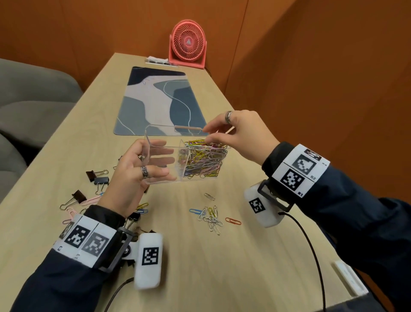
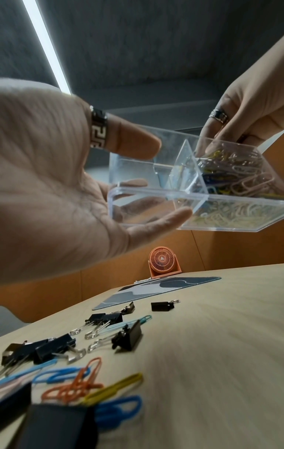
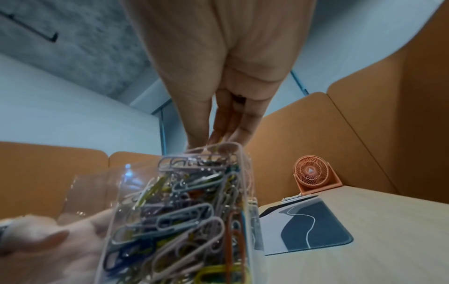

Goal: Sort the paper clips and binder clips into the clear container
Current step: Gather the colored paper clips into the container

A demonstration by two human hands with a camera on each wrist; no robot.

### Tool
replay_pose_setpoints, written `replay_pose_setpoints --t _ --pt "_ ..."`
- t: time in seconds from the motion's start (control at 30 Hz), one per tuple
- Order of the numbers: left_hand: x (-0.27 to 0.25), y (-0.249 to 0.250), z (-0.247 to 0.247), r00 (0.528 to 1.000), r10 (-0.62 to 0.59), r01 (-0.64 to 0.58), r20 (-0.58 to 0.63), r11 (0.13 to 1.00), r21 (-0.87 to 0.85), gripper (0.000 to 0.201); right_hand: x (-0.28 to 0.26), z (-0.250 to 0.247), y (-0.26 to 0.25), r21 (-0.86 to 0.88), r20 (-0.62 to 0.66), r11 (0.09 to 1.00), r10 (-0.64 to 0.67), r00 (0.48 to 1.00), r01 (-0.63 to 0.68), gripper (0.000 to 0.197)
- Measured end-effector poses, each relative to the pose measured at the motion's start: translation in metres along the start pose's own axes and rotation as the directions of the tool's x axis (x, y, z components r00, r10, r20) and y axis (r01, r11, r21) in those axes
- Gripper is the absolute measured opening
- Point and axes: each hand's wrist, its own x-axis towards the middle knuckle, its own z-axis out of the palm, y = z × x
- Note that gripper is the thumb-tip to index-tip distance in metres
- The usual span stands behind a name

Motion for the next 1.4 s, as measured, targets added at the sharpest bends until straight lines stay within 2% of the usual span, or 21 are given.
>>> replay_pose_setpoints --t 0.07,0.23,0.37,0.43,0.5,0.57,0.6,0.63,0.67,0.7,0.73,0.77,0.8,0.9,1.07,1.17,1.2,1.3,1.4 --pt "0.0 0.0 0.0 1.0 0.0 0.0 0.002 1.0 -0.001 0.049 -0.001 -0.002 0.003 0.032 -0.018 0.999 0.005 1.0 -0.004 0.013" --pt "0.0 -0.002 0.0 1.0 -0.001 0.001 0.002 1.0 0.006 0.049 -0.003 0.002 0.009 -0.016 0.033 1.0 0.025 0.999 -0.024 0.011" --pt "0.001 -0.003 0.0 1.0 -0.001 0.001 -0.003 1.0 0.012 0.049 0.0 0.005 0.01 0.009 0.063 0.999 0.032 0.997 -0.033 0.011" --pt "0.0 -0.002 -0.001 1.0 0.002 -0.002 -0.006 1.0 0.015 0.049 -0.001 0.004 0.009 0.041 0.002 0.999 0.017 1.0 -0.017 0.011" --pt "0.0 -0.001 -0.002 1.0 0.01 -0.009 -0.013 1.0 0.022 0.05 -0.005 0.003 0.01 0.073 -0.137 0.997 0.016 0.99 -0.006 0.005" --pt "0.0 -0.001 -0.003 1.0 0.016 -0.016 -0.023 1.0 0.024 0.05 -0.011 0.0 0.016 0.093 -0.242 0.994 0.071 0.968 -0.05 0.01" --pt "0.001 0.0 -0.004 0.999 0.019 -0.018 -0.027 1.0 0.022 0.05 -0.015 0.0 0.022 0.09 -0.222 0.991 0.119 0.968 -0.101 0.015" --pt "0.001 0.0 -0.004 0.999 0.021 -0.021 -0.03 1.0 0.02 0.05 -0.021 0.0 0.028 0.064 -0.129 0.984 0.17 0.977 -0.163 0.019" --pt "0.001 0.0 -0.004 0.999 0.023 -0.023 -0.032 1.0 0.018 0.05 -0.028 0.001 0.034 0.014 0.036 0.976 0.219 0.975 -0.219 0.021" --pt "0.001 0.001 -0.005 0.999 0.023 -0.023 -0.032 1.0 0.017 0.049 -0.035 0.004 0.04 -0.046 0.233 0.965 0.26 0.937 -0.257 0.021" --pt "0.001 0.001 -0.005 0.999 0.023 -0.022 -0.033 1.0 0.015 0.049 -0.044 0.009 0.045 -0.097 0.406 0.957 0.289 0.867 -0.274 0.019" --pt "0.001 0.001 -0.005 0.999 0.022 -0.022 -0.036 1.0 0.012 0.049 -0.052 0.014 0.051 -0.126 0.525 0.951 0.306 0.794 -0.284 0.016" --pt "0.002 0.001 -0.004 0.999 0.023 -0.022 -0.038 1.0 0.01 0.049 -0.06 0.019 0.055 -0.131 0.591 0.946 0.315 0.743 -0.297 0.014" --pt "0.001 0.001 -0.004 0.999 0.02 -0.019 -0.041 1.0 0.011 0.049 -0.074 0.032 0.062 -0.152 0.64 0.93 0.35 0.684 -0.334 0.02" --pt "0.001 0.0 -0.004 0.999 0.02 -0.019 -0.042 1.0 0.015 0.049 -0.081 0.04 0.059 -0.172 0.661 0.949 0.311 0.683 -0.266 0.013" --pt "0.001 0.0 -0.005 0.999 0.02 -0.019 -0.044 1.0 0.016 0.049 -0.084 0.042 0.055 -0.177 0.659 0.956 0.292 0.693 -0.235 0.02" --pt "0.001 0.0 -0.004 0.999 0.021 -0.02 -0.044 1.0 0.02 0.049 -0.084 0.043 0.053 -0.162 0.643 0.955 0.292 0.708 -0.247 0.021" --pt "0.001 0.0 -0.003 0.999 0.022 -0.02 -0.041 0.999 0.028 0.048 -0.084 0.051 0.047 0.0 0.59 0.916 0.325 0.739 -0.402 0.021" --pt "0.001 0.001 -0.004 0.999 0.021 -0.019 -0.037 0.999 0.028 0.047 -0.083 0.06 0.042 0.019 0.553 0.861 0.415 0.722 -0.509 0.04"
